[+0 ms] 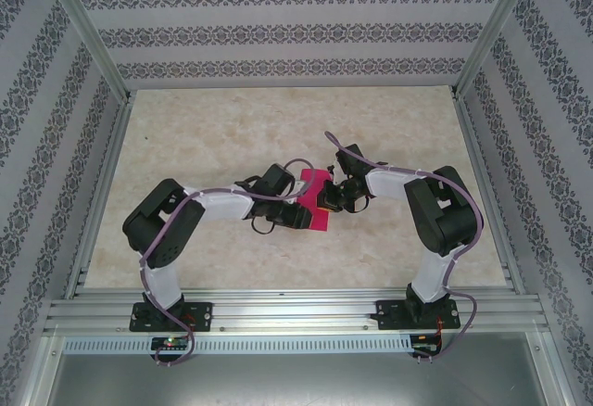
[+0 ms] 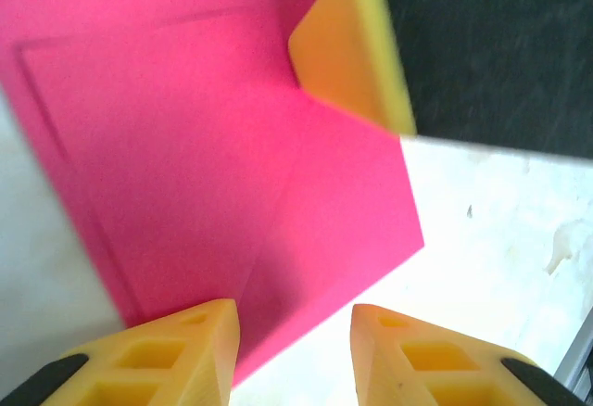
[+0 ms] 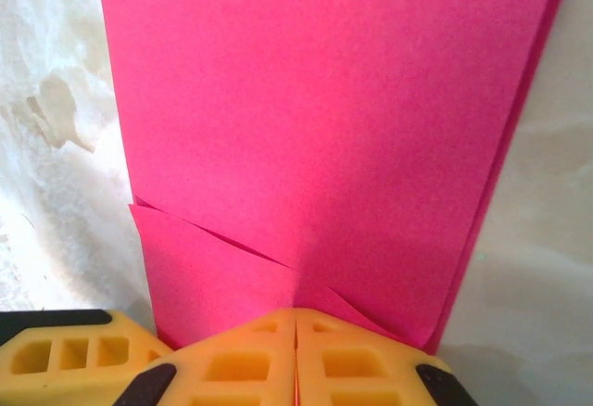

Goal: Fold a paper plane with a square sheet of paper (fold left side to right side)
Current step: Fold the triangle a second time at the center of the table, then turn over the paper at the center of the table.

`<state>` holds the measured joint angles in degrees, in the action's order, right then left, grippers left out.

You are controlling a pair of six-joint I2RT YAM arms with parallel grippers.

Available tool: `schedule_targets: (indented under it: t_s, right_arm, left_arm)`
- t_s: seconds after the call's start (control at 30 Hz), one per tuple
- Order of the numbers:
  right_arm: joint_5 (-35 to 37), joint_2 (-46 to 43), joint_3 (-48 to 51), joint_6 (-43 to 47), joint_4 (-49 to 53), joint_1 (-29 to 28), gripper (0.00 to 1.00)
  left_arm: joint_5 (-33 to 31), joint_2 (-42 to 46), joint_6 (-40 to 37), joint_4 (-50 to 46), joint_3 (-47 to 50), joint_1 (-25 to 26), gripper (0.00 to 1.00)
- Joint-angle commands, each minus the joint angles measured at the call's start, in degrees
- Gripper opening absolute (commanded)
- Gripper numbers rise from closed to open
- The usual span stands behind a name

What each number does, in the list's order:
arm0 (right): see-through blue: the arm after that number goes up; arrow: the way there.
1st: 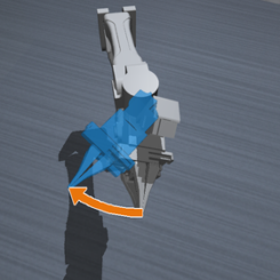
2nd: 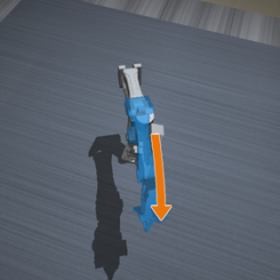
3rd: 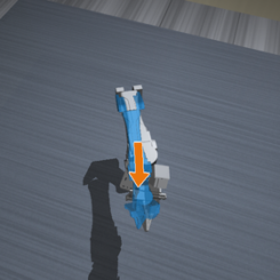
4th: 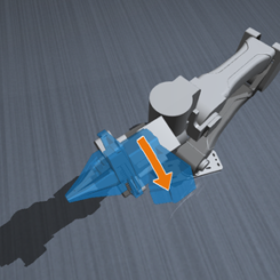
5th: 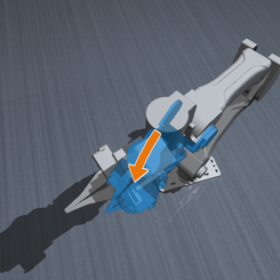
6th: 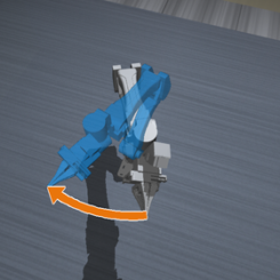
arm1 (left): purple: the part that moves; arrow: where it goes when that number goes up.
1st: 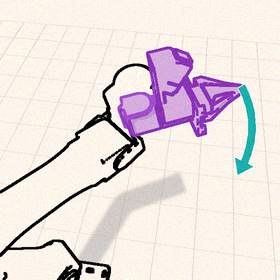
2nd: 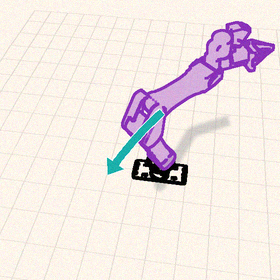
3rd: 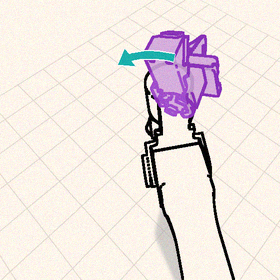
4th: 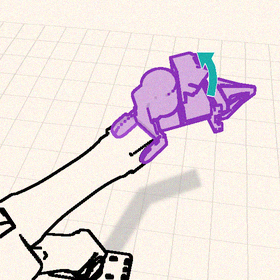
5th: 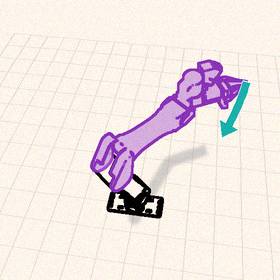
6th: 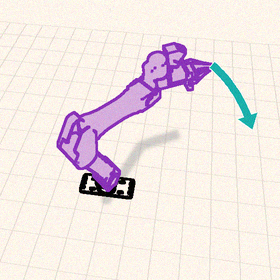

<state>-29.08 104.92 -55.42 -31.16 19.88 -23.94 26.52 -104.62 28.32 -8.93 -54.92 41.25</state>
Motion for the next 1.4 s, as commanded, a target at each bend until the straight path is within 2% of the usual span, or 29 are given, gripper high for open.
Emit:
schedule_targets:
  t_s: [0.0, 0.3, 0.47, 0.6, 0.7, 0.9, 1.07, 1.37]
  right_arm:
    - [4.47, 2.39, 0.18, 1.71, 3.19, 0.92, 0.08]
    - [4.21, 1.89, -0.30, 1.90, 3.33, 0.92, 0.08]
    - [2.39, -1.40, -0.31, 1.45, 1.13, 0.98, 0.09]
    - [2.81, -6.78, -0.84, 1.72, -0.02, 1.31, 0.20]
    - [4.98, -11.02, -1.02, 2.74, 0.92, 2.32, 0.30]
    - [7.28, -20.08, 5.29, 2.62, -3.08, 6.23, 0.47]
    - [5.40, -24.71, 11.03, 1.04, -8.23, 8.43, 0.59]
    - [0.81, -24.87, 13.76, -0.56, -12.38, 8.79, 0.70]
  left_arm:
    - [-0.97, 1.96, 1.89, -4.37, 5.09, -0.47, 0.39]
    - [-1.24, 5.44, 2.01, -5.30, 6.06, -0.80, 0.39]
    - [0.68, 9.35, 2.26, -5.41, 4.92, -3.46, 0.41]
    - [1.41, 12.49, 2.05, -5.06, 3.33, -6.37, 0.50]
    - [2.42, 11.74, 1.66, -4.57, 1.17, -8.06, 0.54]
    - [5.59, 4.62, 1.17, -1.26, -4.35, -8.55, 0.56]
    - [9.76, -2.07, 2.42, 2.19, -8.65, -8.52, 0.56]
    - [13.05, -7.43, 3.01, 4.34, -11.29, -7.91, 0.37]
